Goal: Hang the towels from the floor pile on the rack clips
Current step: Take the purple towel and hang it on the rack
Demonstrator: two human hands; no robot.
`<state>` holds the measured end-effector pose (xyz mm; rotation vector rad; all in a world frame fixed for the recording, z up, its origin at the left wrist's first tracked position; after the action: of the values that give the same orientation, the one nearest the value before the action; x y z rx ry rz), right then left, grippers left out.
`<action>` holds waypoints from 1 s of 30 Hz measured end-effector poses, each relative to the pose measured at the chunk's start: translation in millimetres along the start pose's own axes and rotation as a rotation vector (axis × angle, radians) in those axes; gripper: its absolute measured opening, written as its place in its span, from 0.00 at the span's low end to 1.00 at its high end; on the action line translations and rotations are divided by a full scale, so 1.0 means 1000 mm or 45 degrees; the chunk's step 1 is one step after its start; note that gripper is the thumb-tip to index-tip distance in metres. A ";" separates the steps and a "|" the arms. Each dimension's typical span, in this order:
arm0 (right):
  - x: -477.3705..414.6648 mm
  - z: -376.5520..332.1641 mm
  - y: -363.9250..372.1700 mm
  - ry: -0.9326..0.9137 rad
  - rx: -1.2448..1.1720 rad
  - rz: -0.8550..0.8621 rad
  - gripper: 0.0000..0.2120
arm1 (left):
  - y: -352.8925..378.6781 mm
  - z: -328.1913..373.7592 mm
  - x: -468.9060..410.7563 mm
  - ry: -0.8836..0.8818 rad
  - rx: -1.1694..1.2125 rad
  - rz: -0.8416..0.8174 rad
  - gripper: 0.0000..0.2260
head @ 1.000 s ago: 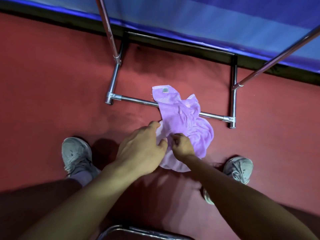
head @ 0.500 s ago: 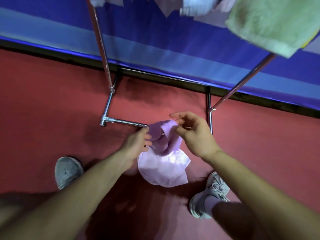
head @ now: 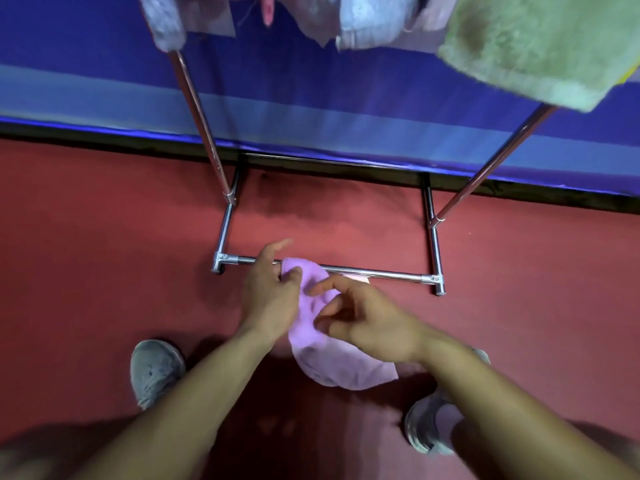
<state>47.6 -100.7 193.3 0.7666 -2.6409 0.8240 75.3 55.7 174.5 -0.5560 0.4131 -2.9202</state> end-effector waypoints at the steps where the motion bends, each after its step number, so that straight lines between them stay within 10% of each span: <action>1: -0.004 0.007 -0.008 0.021 0.089 0.030 0.17 | -0.001 0.006 0.000 0.035 0.049 -0.020 0.21; 10: -0.022 0.025 -0.043 0.023 0.306 0.259 0.30 | -0.003 0.060 0.024 0.416 0.192 -0.288 0.22; 13: -0.023 0.025 -0.020 -0.010 0.450 0.117 0.11 | 0.000 0.062 0.027 0.488 0.156 -0.324 0.22; 20: -0.011 0.019 -0.043 -0.017 0.131 0.547 0.10 | -0.004 0.019 0.011 0.131 -0.310 -0.409 0.30; 26: 0.006 -0.017 -0.023 -0.431 0.216 0.570 0.11 | 0.011 0.014 0.009 -0.552 0.368 -0.400 0.17; 30: 0.008 -0.020 -0.012 -0.515 0.265 0.575 0.10 | 0.018 0.021 0.013 -0.374 0.438 -0.531 0.07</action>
<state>49.6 -100.7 217.9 0.4135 -3.1934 1.1792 72.9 30.7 192.7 -1.1028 -0.2701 -3.1027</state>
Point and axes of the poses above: each hand's wrist, its own x-axis away from the middle knuckle, its own y-axis out of the palm, z = x × y, the point moved 5 cm from there along -x, towards the middle knuckle, and after that the axes turned 6 degrees about x, right-handed, at the moved point
